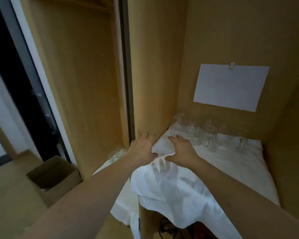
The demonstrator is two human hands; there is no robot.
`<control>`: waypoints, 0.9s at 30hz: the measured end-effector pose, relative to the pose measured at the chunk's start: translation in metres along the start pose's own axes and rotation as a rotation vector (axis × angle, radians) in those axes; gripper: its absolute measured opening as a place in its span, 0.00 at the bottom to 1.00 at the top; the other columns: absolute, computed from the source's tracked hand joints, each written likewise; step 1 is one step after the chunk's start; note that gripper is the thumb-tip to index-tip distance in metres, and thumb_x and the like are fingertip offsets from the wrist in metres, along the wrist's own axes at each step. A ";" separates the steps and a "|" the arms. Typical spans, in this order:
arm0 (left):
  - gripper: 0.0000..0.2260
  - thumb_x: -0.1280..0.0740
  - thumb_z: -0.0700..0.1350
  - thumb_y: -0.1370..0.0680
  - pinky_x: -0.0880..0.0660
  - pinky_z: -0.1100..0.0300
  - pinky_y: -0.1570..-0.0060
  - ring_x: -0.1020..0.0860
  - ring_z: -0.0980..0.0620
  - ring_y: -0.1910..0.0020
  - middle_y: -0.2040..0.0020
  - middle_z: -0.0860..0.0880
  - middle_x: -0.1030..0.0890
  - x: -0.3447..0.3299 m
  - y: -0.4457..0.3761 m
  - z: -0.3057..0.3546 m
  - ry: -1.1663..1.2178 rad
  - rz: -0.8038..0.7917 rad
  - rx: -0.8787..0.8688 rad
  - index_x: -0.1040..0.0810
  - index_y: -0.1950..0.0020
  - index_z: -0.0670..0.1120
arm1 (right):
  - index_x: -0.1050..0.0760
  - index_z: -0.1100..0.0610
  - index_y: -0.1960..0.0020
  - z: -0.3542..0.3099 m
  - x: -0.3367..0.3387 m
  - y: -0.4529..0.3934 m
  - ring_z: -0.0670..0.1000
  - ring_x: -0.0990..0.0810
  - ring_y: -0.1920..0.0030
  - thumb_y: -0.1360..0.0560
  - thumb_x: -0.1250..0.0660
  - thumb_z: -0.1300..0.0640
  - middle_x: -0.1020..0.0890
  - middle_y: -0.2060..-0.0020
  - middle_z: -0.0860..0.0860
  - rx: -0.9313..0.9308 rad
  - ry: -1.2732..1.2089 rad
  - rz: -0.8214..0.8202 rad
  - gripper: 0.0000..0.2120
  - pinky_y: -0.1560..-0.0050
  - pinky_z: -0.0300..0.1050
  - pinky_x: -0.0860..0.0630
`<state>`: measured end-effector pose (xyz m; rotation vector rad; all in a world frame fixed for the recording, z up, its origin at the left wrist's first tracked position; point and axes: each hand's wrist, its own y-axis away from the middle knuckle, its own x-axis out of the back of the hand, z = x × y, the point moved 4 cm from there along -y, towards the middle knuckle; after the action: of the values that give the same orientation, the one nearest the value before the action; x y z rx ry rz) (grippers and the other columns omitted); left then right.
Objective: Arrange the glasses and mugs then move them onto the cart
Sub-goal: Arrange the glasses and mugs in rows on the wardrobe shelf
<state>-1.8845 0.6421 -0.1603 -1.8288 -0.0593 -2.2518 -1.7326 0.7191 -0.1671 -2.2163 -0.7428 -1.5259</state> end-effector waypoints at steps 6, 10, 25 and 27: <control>0.31 0.29 0.55 0.23 0.30 0.41 0.32 0.35 0.39 0.27 0.26 0.43 0.35 0.018 0.069 -0.094 -0.054 -0.016 0.069 0.35 0.24 0.48 | 0.40 0.48 0.21 -0.099 -0.046 0.000 0.59 0.35 0.26 0.31 0.24 0.41 0.35 0.24 0.54 0.083 -0.056 -0.003 0.44 0.29 0.56 0.31; 0.31 0.30 0.57 0.23 0.32 0.41 0.30 0.37 0.38 0.26 0.24 0.43 0.37 0.037 0.111 -0.168 -0.100 -0.020 0.149 0.37 0.23 0.49 | 0.38 0.48 0.22 -0.167 -0.086 0.006 0.60 0.34 0.26 0.31 0.25 0.40 0.32 0.27 0.54 0.109 -0.023 -0.029 0.42 0.31 0.56 0.29; 0.32 0.31 0.57 0.21 0.34 0.45 0.27 0.38 0.42 0.24 0.21 0.45 0.39 0.047 0.192 -0.313 0.010 -0.078 0.243 0.38 0.22 0.49 | 0.44 0.44 0.20 -0.298 -0.185 0.027 0.59 0.45 0.21 0.28 0.26 0.42 0.45 0.19 0.52 0.041 0.029 -0.143 0.43 0.25 0.57 0.38; 0.32 0.31 0.58 0.21 0.35 0.45 0.27 0.38 0.42 0.24 0.21 0.45 0.39 0.037 0.192 -0.327 0.018 -0.100 0.244 0.39 0.22 0.49 | 0.45 0.45 0.20 -0.305 -0.196 0.020 0.58 0.46 0.20 0.27 0.26 0.42 0.46 0.19 0.52 0.044 0.031 -0.173 0.43 0.25 0.57 0.39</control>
<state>-2.1647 0.3908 -0.2180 -1.7113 -0.4123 -2.2119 -2.0045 0.4903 -0.2399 -2.1395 -0.9708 -1.6035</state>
